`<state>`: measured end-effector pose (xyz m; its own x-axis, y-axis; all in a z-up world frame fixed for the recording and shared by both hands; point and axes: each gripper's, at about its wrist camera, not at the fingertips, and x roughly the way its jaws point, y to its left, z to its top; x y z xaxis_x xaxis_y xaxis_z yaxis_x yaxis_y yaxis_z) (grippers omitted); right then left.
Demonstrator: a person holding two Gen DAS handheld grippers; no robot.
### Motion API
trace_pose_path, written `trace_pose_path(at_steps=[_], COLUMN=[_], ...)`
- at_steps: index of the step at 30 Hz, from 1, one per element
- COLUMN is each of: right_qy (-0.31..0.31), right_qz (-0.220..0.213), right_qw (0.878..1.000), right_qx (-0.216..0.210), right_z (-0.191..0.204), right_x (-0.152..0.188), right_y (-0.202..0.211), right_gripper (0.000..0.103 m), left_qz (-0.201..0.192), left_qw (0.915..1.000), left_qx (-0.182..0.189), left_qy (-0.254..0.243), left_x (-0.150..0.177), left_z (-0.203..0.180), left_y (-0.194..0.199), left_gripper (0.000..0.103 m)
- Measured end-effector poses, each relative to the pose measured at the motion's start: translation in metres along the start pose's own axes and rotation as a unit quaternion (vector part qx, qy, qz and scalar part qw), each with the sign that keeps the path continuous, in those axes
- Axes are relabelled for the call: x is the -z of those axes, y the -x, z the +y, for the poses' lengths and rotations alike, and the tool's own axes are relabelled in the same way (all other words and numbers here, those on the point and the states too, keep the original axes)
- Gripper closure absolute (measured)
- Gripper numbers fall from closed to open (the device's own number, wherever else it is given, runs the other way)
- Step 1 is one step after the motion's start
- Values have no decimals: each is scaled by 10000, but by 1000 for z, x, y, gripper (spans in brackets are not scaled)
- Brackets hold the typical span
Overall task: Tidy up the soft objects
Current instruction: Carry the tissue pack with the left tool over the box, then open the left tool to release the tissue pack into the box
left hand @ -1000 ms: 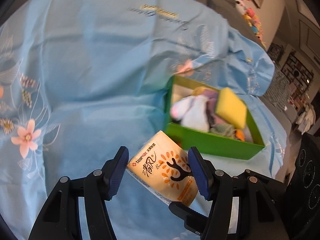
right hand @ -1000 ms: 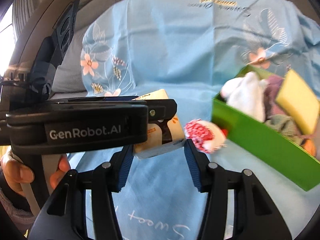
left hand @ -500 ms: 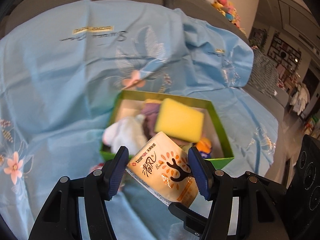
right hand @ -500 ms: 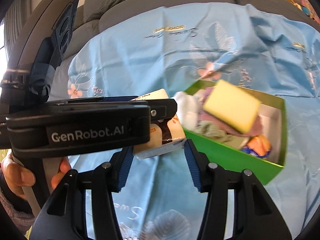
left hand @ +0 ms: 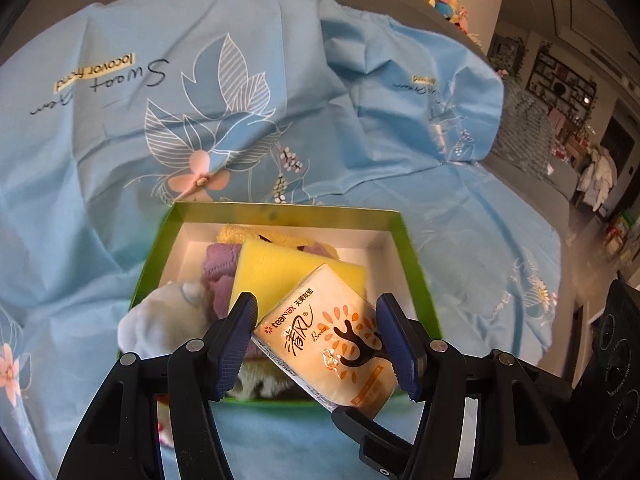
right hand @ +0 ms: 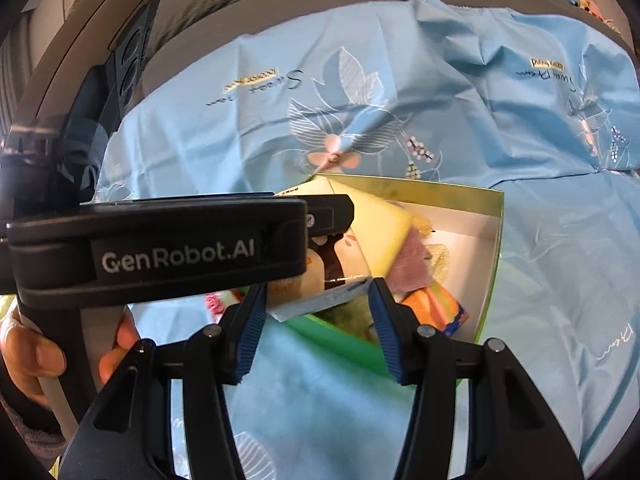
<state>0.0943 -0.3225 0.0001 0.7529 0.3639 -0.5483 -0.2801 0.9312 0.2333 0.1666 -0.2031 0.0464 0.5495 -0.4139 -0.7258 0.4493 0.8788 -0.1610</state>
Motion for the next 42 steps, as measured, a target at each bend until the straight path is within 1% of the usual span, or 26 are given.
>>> trace_pose_path(at_steps=[5,10,17,20,22,23,24,25,28,30,31,33,40,41,42], right_qy=[-12,28,8,2,-14,-42,-87,-124,-135,-130,-126,-117,-119,-126,-127], right_qz=[182,306,446,524,513,523,533,541,548,559,560,583,574,546,519], right_qw=[9998,9995,9990,9986,9987,9986,9985,9984,9983,9982,9982,9980,9979,9980,9981], right_qx=[33,93,70,75,77,80,73,87,129,165,183,207,273,285,306], right_z=[-11,-15,-20,-20,-19,-20,-20,-20,-19,-17,-17,-16,-11,-10,-9], right_x=[-6,-13,-24,-26,-26,-26,-26,-26,-25,-24,-23,-21,-16,-15,-15], right_y=[-25,-46,-66,-71,-71,-71,-71,-71,-67,-65,-63,-60,-46,-42,-38], right_gripper=[52,51,50,48,47,44,38,35,28,22,21,16,7,7,7], left_qz=[79,59,92,92,109,154,195,248,314,375,374,384,291,273,253], left_qw=[9999,9996,9991,9991,9992,9990,9988,9985,9986,9984,9983,9983,9984,9983,9982], left_qx=[-140,-264,-415,-409,-389,-405,-450,-476,-434,-416,-435,-430,-492,-502,-540], left_qy=[-12,-102,-93,-68,-56,-57,-64,-62,-29,-15,-25,-27,40,60,81], left_x=[-7,-15,-22,-22,-22,-22,-21,-19,-15,-12,-12,-10,-6,-6,-6], left_z=[5,9,18,20,20,20,20,20,21,21,20,20,23,24,25], left_y=[-21,-34,-51,-53,-52,-53,-54,-54,-53,-51,-51,-47,-28,-24,-21], left_gripper=[40,40,40,40,35,28,18,16,15,12,12,12,11,7,1])
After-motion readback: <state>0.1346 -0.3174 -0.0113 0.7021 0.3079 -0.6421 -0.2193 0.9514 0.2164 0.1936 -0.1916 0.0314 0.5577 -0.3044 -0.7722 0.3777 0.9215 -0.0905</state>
